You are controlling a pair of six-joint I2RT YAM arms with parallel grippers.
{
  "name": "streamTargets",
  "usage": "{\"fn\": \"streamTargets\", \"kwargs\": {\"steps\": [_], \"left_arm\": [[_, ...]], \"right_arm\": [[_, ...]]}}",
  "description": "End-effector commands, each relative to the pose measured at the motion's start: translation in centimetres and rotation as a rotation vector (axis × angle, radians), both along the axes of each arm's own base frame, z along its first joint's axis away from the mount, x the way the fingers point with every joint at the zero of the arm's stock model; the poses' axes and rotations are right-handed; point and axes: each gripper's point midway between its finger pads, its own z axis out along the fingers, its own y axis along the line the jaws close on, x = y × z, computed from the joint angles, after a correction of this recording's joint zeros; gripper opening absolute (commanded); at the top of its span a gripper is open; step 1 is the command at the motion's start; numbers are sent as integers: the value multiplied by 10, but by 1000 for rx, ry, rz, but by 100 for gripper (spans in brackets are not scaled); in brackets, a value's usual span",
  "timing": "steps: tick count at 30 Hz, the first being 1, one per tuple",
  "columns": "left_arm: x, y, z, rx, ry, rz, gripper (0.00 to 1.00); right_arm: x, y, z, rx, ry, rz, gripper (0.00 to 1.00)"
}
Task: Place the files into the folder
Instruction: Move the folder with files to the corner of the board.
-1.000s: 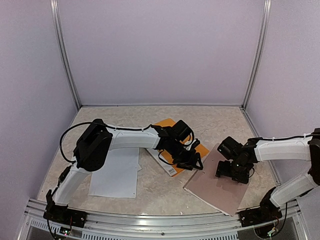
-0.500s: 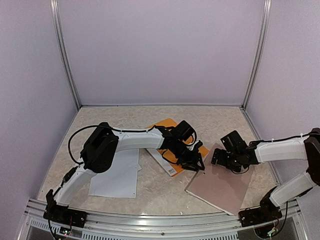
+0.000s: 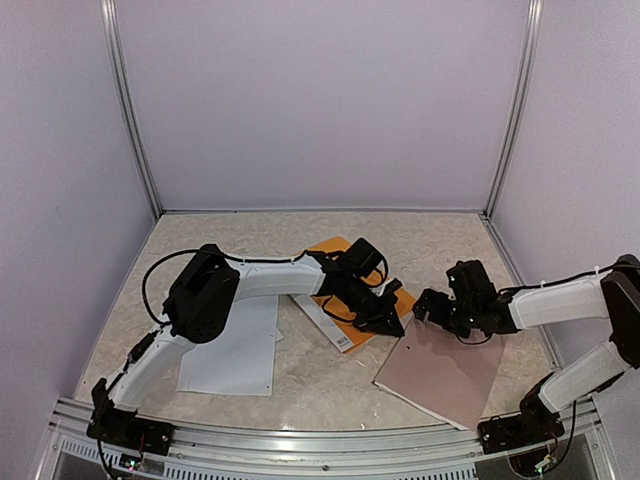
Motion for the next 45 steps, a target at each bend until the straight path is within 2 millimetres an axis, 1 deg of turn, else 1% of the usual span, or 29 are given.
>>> {"fn": "streamTargets", "kwargs": {"steps": [1, 4, 8, 9, 10, 11, 12, 13, 14, 15, 16, 21, 23, 26, 30, 32, 34, 37, 38, 40, 41, 43, 44, 45], "left_arm": [[-4, -5, -27, 10, 6, 19, 0], [2, -4, -18, -3, -16, 33, 0], [7, 4, -18, 5, -35, 48, 0], [9, 7, -13, -1, -54, 51, 0], [10, 11, -13, 4, -71, 55, 0], [12, 14, -6, 0, -98, 53, 0], [11, 19, -6, 5, -119, 48, 0], [10, 23, 4, -4, -151, 43, 1], [9, 27, 11, -12, -179, 36, 6], [6, 33, 11, -11, -201, 30, 12], [4, 37, 24, -26, -234, 27, 17], [-19, 60, 40, -33, -328, -32, 43], [-32, 67, 36, -13, -352, -65, 48], [-51, 75, 24, 16, -369, -102, 53], [-70, 84, 12, 31, -386, -141, 56], [-75, 88, 6, 54, -415, -159, 59], [-76, 92, 0, 86, -452, -169, 61], [-71, 93, -9, 133, -477, -176, 61], [-69, 92, -10, 142, -485, -178, 61], [-65, 86, -13, 153, -490, -179, 61], [-61, 81, -11, 158, -498, -167, 61], [-54, 71, -9, 165, -502, -153, 59], [-49, 69, -14, 182, -499, -141, 58], [-45, 62, -10, 175, -501, -129, 56]], "right_arm": [[-65, -14, -50, -47, 320, 69, 99], [-58, -18, -38, -52, 299, 67, 99], [-47, -26, -19, -53, 255, 47, 99], [-44, -28, -16, -56, 248, 43, 99], [-41, -28, -12, -55, 239, 42, 99], [-39, -28, -10, -55, 232, 42, 99], [-36, -29, -9, -58, 226, 45, 99], [-33, -29, -10, -60, 225, 48, 99], [-30, -27, -12, -57, 228, 56, 99], [-27, -24, -13, -52, 226, 68, 99], [-23, -20, -14, -46, 224, 83, 99], [-5, 4, -23, -9, 229, 169, 98], [2, 13, -26, 8, 231, 201, 97], [12, 25, -30, 28, 233, 239, 94], [22, 39, -34, 62, 227, 281, 92], [29, 46, -37, 74, 221, 308, 91], [36, 51, -42, 59, 227, 335, 91], [51, 57, -45, 21, 228, 380, 91], [60, 60, -42, 23, 215, 392, 91], [69, 64, -41, 19, 213, 409, 91], [74, 64, -42, 10, 211, 413, 91], [83, 60, -42, -5, 212, 410, 91], [87, 58, -41, -4, 207, 409, 91], [92, 56, -39, 2, 202, 408, 91]]}}
